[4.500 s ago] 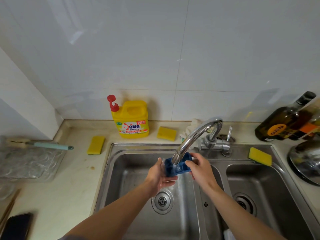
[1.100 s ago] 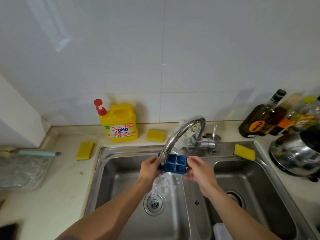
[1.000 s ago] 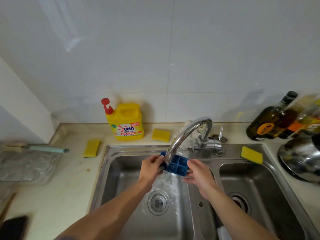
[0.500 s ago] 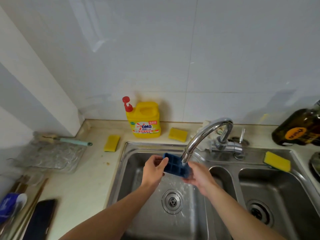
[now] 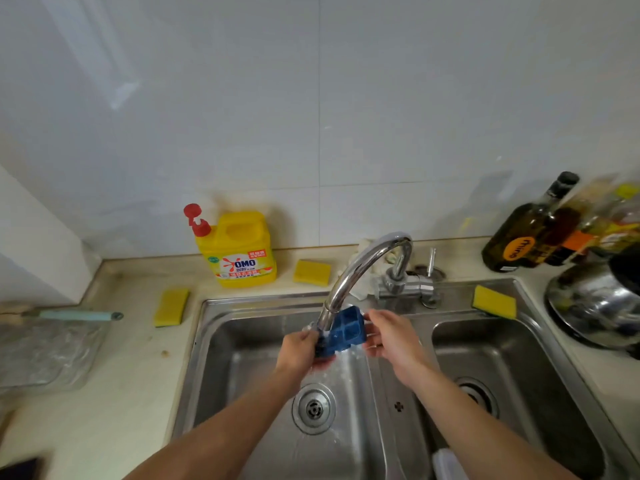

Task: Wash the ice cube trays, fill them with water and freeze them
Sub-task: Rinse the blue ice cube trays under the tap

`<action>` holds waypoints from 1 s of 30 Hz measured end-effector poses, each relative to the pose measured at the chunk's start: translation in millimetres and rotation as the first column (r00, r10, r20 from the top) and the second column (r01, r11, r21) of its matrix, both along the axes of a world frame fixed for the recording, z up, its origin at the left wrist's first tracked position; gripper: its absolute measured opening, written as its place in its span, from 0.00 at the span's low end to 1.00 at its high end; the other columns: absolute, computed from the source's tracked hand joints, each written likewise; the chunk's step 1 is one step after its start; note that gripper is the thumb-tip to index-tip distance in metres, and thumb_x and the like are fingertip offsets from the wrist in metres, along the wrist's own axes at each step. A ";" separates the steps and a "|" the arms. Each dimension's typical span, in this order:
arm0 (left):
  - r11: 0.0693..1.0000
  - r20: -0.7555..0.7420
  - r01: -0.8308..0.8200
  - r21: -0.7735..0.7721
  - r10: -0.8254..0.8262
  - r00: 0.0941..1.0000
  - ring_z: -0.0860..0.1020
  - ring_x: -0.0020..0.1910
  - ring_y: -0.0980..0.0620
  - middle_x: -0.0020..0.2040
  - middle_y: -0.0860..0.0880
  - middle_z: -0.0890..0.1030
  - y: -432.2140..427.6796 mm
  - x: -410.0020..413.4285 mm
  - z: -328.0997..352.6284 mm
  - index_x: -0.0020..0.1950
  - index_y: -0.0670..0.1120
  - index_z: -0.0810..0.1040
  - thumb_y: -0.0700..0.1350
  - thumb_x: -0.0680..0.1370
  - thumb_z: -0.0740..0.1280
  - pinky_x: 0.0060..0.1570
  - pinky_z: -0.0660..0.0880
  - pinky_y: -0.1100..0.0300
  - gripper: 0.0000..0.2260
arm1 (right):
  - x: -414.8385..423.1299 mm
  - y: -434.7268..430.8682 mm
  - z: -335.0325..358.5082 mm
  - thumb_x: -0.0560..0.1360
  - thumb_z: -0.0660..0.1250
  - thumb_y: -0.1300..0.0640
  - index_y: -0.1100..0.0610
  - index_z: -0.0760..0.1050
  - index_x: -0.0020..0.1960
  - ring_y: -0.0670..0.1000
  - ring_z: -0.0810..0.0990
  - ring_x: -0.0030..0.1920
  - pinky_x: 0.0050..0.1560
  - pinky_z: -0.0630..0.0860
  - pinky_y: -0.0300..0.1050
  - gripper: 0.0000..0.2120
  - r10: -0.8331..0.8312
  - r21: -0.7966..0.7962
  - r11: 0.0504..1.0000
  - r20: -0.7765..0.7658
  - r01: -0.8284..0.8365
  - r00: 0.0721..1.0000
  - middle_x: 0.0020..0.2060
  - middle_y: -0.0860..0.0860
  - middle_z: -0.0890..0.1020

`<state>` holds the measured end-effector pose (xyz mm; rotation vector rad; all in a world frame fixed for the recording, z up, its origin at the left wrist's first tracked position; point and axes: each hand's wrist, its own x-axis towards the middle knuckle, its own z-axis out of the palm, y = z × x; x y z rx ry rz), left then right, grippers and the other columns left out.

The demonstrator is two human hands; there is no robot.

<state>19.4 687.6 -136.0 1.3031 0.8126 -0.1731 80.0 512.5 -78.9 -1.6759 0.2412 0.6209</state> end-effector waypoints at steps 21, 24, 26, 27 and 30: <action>0.809 0.063 0.127 0.574 -0.199 0.978 0.82 0.51 0.51 0.53 0.50 0.82 31.9 -22.4 16.6 0.63 0.46 0.78 0.47 0.83 0.64 0.53 0.82 0.49 0.11 | -11.3 24.6 -26.6 0.86 0.60 0.50 0.58 0.78 0.61 0.59 0.85 0.50 0.48 0.84 0.52 0.14 0.057 0.107 0.994 -0.194 -0.036 0.979 0.53 0.60 0.84; 0.793 0.075 0.095 0.601 -0.175 0.982 0.82 0.50 0.52 0.51 0.50 0.83 36.4 -20.3 17.3 0.62 0.45 0.80 0.46 0.83 0.64 0.51 0.83 0.47 0.10 | -12.3 25.0 -20.2 0.86 0.58 0.50 0.58 0.77 0.61 0.59 0.86 0.49 0.43 0.84 0.49 0.14 0.089 0.102 0.992 -0.184 -0.071 0.979 0.52 0.61 0.85; 0.788 0.080 0.079 0.610 -0.161 0.984 0.82 0.49 0.54 0.50 0.50 0.83 38.3 -18.8 16.4 0.61 0.46 0.81 0.47 0.83 0.65 0.50 0.83 0.48 0.10 | -14.0 26.6 -18.4 0.86 0.57 0.49 0.59 0.77 0.61 0.61 0.86 0.51 0.46 0.85 0.51 0.15 0.099 0.104 0.991 -0.203 -0.079 0.974 0.51 0.62 0.85; 0.790 0.082 0.076 0.609 -0.158 0.984 0.82 0.48 0.54 0.50 0.51 0.83 38.4 -18.7 15.9 0.61 0.46 0.81 0.48 0.83 0.65 0.49 0.83 0.49 0.10 | -15.2 27.2 -17.5 0.86 0.57 0.49 0.59 0.77 0.61 0.62 0.85 0.51 0.47 0.84 0.52 0.15 0.096 0.103 0.992 -0.211 -0.075 0.973 0.52 0.62 0.84; 0.813 0.082 0.075 0.577 -0.149 0.985 0.83 0.45 0.53 0.47 0.51 0.83 36.9 -20.5 11.8 0.58 0.47 0.81 0.47 0.83 0.63 0.46 0.84 0.51 0.09 | -17.9 28.3 -14.0 0.86 0.59 0.51 0.59 0.77 0.60 0.61 0.85 0.51 0.48 0.85 0.52 0.13 0.080 0.079 0.995 -0.188 -0.066 0.979 0.52 0.62 0.84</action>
